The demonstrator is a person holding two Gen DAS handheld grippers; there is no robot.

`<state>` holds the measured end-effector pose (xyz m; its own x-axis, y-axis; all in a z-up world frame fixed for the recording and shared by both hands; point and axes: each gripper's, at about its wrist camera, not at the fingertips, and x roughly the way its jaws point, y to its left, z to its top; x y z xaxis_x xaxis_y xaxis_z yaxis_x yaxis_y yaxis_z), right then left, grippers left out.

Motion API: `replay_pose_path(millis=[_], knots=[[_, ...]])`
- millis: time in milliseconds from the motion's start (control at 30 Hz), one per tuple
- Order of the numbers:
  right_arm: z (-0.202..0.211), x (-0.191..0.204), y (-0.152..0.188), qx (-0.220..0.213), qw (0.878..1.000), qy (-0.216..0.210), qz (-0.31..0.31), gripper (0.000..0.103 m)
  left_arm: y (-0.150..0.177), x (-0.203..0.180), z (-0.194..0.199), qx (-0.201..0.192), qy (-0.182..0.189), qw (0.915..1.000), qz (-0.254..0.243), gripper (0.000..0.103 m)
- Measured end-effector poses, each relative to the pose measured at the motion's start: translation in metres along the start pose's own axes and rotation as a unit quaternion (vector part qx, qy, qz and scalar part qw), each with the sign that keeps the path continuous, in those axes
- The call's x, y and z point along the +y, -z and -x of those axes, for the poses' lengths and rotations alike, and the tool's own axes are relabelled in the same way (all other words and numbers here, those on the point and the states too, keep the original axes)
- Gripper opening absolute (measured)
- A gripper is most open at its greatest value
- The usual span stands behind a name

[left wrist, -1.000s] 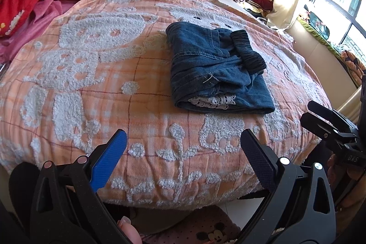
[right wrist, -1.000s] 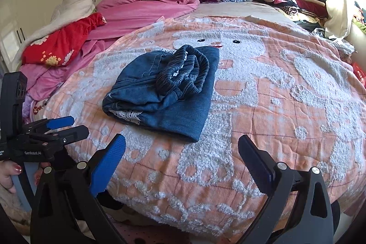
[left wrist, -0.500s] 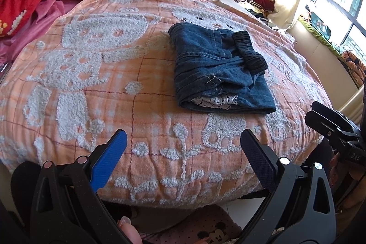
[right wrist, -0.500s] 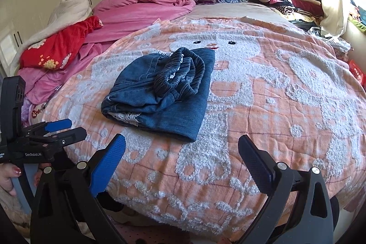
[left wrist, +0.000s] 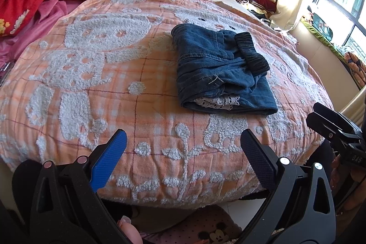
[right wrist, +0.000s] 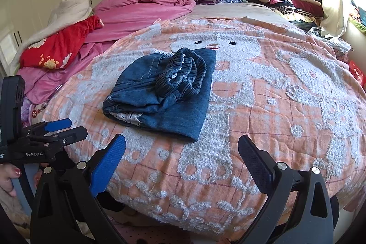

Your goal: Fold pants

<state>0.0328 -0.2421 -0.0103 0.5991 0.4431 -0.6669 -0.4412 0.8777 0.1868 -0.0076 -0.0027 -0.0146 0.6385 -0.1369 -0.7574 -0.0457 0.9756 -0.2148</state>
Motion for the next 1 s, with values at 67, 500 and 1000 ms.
replay_pose_path(millis=[67,500,1000], knots=[[-0.0004,0.0006,-0.0001,0.000,1.000,0.000,0.000,0.098,-0.0002,0.0006,0.0005,0.001,-0.001,1.0000,0.000,0.093],[-0.0010,0.0009,-0.0001,0.001,1.000,0.001,0.000,0.098,-0.0001,-0.0008,-0.0018,0.006,-0.002,1.0000,-0.001,0.093],[-0.0014,0.0012,0.0014,0.002,1.000,0.003,-0.002,0.098,-0.0001,-0.0008,-0.0010,0.006,-0.005,1.0000,0.000,0.093]])
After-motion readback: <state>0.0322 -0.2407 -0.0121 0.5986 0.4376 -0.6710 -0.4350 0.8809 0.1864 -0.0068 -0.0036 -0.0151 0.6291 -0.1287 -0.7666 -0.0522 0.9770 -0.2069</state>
